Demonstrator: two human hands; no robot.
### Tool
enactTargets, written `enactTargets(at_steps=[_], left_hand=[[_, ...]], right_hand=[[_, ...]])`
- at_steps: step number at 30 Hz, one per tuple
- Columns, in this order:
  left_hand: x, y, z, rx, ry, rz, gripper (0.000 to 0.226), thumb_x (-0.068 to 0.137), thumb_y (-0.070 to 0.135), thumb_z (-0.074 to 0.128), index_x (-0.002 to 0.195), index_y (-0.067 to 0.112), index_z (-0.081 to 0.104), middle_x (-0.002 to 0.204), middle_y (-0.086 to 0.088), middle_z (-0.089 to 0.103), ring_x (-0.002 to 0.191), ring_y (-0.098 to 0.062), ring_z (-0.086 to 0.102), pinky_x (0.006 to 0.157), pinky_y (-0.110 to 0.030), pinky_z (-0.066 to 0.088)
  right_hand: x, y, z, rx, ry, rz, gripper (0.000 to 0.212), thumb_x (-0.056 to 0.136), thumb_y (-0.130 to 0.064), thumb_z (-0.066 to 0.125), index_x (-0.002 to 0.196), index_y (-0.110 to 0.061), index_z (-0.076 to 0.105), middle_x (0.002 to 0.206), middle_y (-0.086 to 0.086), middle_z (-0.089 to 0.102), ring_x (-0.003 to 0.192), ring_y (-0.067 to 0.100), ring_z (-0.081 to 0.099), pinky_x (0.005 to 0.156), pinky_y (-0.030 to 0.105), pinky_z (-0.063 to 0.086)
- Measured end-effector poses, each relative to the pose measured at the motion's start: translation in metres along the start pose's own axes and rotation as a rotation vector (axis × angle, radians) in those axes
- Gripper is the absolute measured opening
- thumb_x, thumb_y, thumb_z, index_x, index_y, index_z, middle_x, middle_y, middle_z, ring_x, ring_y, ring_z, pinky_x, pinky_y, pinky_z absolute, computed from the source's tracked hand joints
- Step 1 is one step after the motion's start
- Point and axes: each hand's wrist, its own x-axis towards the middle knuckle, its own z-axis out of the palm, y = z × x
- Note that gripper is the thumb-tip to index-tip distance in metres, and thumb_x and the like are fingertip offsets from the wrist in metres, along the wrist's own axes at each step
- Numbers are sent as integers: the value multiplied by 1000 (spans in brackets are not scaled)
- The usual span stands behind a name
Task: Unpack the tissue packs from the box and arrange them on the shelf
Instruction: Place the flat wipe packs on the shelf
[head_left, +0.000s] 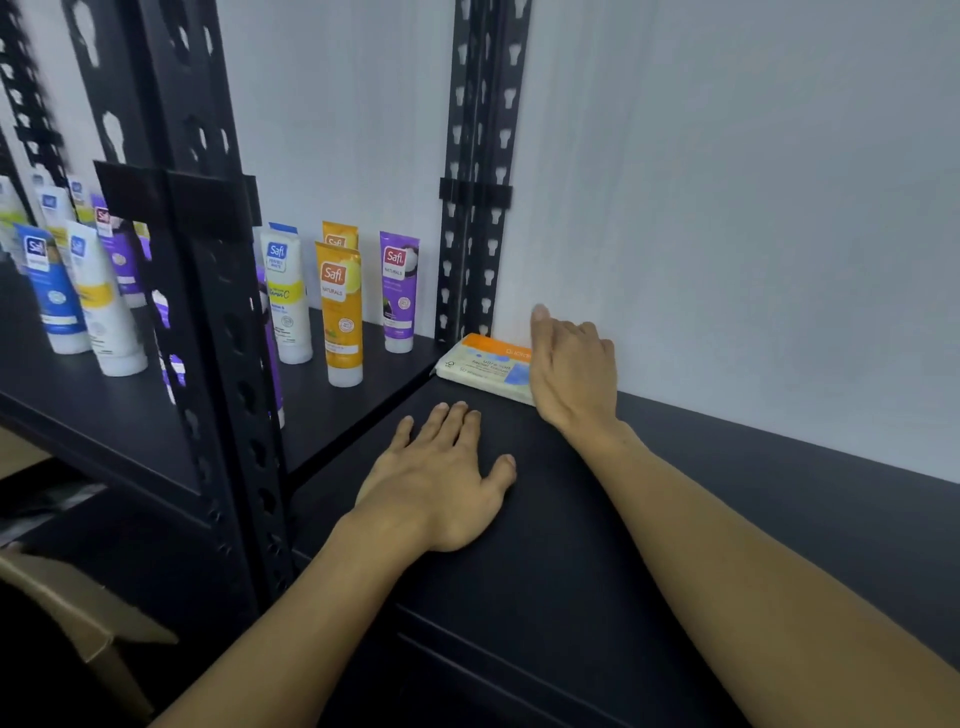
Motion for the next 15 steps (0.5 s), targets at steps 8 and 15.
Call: enactTargets(at_steps=[8, 15], left_hand=[[-2, 0, -3, -28, 6, -4, 76, 103, 60, 18, 163, 18, 1, 171, 3, -6, 156, -12, -9, 128, -41, -4], [-6, 2, -6, -57, 38, -13, 76, 103, 60, 24, 164, 17, 9, 171, 3, 2, 157, -12, -1, 128, -40, 0]], right_hand=[[-43, 61, -41, -106, -337, 371, 29, 101, -28, 35, 101, -15, 61, 118, 11, 67, 111, 32, 56, 99, 45, 39], [-93, 67, -92, -126, -587, 390, 55, 106, -47, 26, 158, -29, 29, 168, 1, 15, 156, 21, 8, 123, 54, 4]])
